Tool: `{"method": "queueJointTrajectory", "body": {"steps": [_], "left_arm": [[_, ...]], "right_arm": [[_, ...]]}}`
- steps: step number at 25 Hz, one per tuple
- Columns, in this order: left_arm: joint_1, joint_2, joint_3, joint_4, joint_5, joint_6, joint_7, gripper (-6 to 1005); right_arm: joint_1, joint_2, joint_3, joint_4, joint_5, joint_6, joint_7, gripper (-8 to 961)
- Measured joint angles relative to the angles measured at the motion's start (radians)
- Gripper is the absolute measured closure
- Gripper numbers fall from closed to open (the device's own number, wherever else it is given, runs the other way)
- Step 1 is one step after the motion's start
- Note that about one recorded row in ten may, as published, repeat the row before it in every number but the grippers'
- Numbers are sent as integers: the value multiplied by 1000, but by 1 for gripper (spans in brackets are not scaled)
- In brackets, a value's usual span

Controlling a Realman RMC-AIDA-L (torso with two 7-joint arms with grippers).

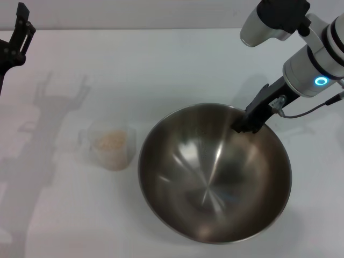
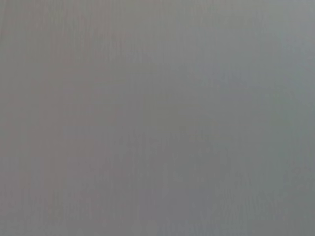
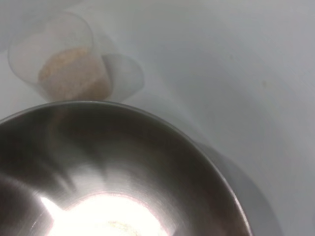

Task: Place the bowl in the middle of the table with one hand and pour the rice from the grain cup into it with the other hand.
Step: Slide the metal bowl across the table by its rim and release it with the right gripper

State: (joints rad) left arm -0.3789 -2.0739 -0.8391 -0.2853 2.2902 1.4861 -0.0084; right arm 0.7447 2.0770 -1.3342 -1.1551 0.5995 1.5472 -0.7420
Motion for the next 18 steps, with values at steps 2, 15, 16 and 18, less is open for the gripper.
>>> {"method": "queueJointTrajectory", "body": {"steps": [2, 15, 16, 18], "left_arm": [[-1, 0, 0, 0, 0, 0, 1, 136], [13, 0, 0, 0, 0, 9, -2, 135], [16, 0, 0, 0, 0, 12, -2, 135], [23, 0, 0, 0, 0, 24, -2, 135]], "right_arm": [[0, 0, -1, -3, -1, 1, 0, 884], [15, 1, -45, -70, -4, -29, 7, 591], [15, 1, -45, -70, -4, -29, 7, 572], [17, 1, -67, -71, -5, -34, 13, 539]]}}
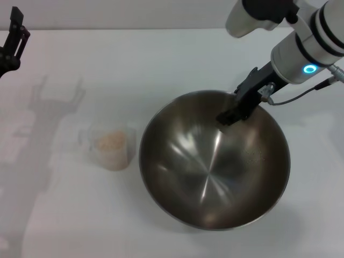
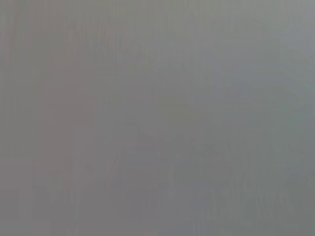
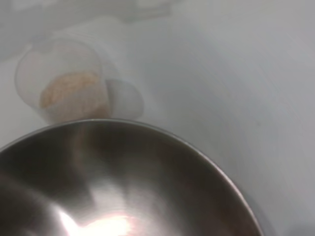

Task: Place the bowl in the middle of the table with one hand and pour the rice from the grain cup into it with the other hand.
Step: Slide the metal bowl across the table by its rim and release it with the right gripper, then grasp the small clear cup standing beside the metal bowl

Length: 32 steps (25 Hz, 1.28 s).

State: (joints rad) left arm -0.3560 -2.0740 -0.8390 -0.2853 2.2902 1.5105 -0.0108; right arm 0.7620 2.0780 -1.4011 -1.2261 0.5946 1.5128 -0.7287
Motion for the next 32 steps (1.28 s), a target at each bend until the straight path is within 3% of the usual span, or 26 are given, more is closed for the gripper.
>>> {"method": "queueJointTrajectory", "body": {"steps": [4, 9, 13, 17, 18, 19, 20, 23, 27, 32], "left_arm": [[7, 0, 0, 0, 0, 16, 0, 136], [9, 0, 0, 0, 0, 25, 0, 136], [10, 0, 0, 0, 0, 28, 0, 136], [13, 0, 3, 0, 0, 31, 0, 136], [13, 0, 3, 0, 0, 31, 0, 136], [13, 0, 3, 0, 0, 31, 0, 136], [13, 0, 3, 0, 0, 31, 0, 136], [13, 0, 3, 0, 0, 31, 0, 136], [12, 0, 1, -1, 0, 32, 0, 135], [12, 0, 0, -3, 0, 32, 0, 135]], "right_arm": [[0, 0, -24, -3, -1, -6, 14, 479], [-9, 2, -33, -37, -2, -6, 24, 479], [-47, 5, -43, -161, -3, -43, 37, 479], [-85, 5, -73, -291, -28, -172, 40, 479], [-97, 5, -90, -313, -42, -225, 41, 479], [-138, 6, -144, -352, -87, -367, 44, 479], [-138, 6, -144, -352, -87, -367, 44, 479], [-227, 7, -263, -377, -181, -650, 65, 479], [-379, 10, -419, -346, -323, -1142, 136, 479], [-525, 15, -491, -212, -335, -1701, 226, 479]]}}
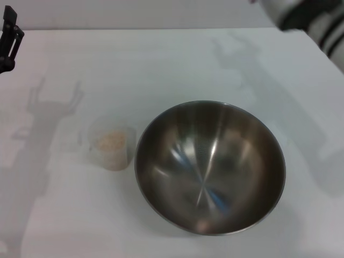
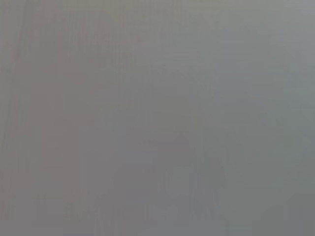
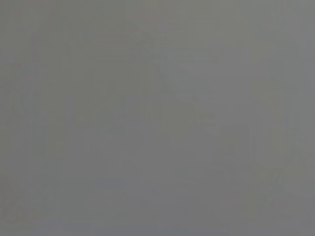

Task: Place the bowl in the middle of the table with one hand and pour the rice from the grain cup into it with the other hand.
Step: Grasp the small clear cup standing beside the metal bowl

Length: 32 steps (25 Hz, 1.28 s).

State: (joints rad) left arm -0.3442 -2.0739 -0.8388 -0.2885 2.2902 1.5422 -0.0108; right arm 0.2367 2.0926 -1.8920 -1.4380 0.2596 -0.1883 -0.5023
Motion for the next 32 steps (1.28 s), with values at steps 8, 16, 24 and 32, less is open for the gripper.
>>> {"method": "queueJointTrajectory", "body": {"steps": [8, 16, 24, 32], "left_arm": [[33, -1, 14, -6, 7, 56, -19, 136], [113, 1, 127, 4, 10, 127, -78, 135], [187, 3, 291, 40, 9, 133, -78, 136], [222, 1, 403, 56, 9, 52, -76, 135]], "right_arm": [[-77, -2, -86, 472, 232, -829, 242, 479], [-9, -16, -47, 1006, 254, -1208, 704, 479], [67, -18, -15, 1207, 255, -1208, 747, 479], [122, -26, 23, 1265, 256, -1181, 747, 479]]}}
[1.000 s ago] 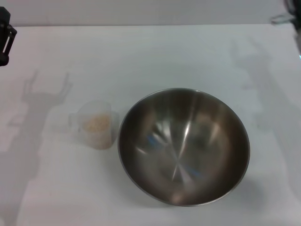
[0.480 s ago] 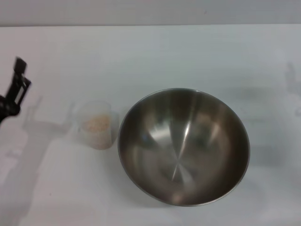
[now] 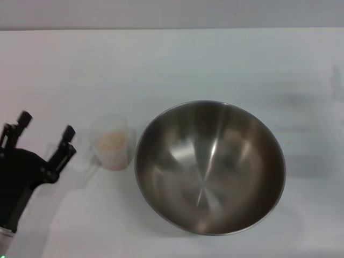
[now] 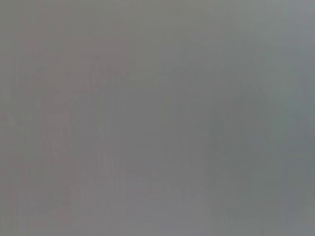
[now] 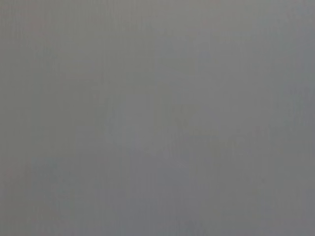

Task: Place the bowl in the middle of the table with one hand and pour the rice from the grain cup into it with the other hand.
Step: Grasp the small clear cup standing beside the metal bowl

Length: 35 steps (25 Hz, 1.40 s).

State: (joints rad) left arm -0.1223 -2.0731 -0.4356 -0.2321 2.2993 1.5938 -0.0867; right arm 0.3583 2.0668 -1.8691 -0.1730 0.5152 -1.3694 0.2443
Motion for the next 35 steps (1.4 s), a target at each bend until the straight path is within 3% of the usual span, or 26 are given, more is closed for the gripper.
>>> {"method": "queueJointTrajectory", "body": {"steps": [9, 35], "left_arm": [[-8, -2, 36, -10, 0, -163, 7, 135], [-101, -1, -9, 22, -8, -321, 10, 136]], "right_arm": [[17, -9, 1, 12, 0, 15, 0, 479], [29, -4, 1, 13, 0, 30, -1, 479]]}}
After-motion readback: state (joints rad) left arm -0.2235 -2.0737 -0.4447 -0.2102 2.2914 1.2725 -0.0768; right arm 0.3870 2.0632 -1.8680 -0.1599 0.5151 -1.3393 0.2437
